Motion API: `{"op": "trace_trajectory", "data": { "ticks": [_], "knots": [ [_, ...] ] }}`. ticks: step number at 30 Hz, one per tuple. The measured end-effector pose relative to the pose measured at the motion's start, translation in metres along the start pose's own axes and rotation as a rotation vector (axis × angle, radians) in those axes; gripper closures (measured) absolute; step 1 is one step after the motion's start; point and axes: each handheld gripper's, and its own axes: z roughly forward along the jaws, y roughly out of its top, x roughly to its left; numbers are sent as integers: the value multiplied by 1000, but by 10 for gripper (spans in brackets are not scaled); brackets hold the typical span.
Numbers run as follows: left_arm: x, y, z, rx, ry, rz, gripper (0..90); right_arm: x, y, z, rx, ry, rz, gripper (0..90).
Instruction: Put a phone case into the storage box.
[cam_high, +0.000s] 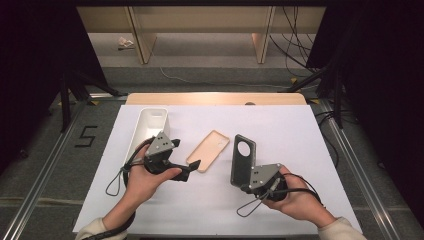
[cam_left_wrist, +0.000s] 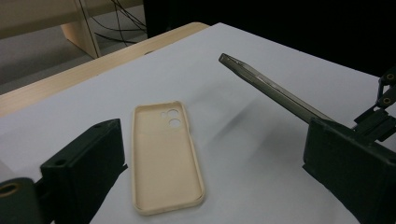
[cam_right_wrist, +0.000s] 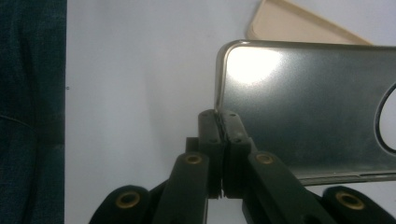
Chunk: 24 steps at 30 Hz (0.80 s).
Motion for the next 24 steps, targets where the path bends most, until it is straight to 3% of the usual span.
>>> {"op": "trace_trajectory", "data": {
  "ticks": [24],
  "knots": [
    [-10, 23, 46, 56, -57, -18, 80, 1, 1, 1, -10, 3, -8, 895]
  ]
}}
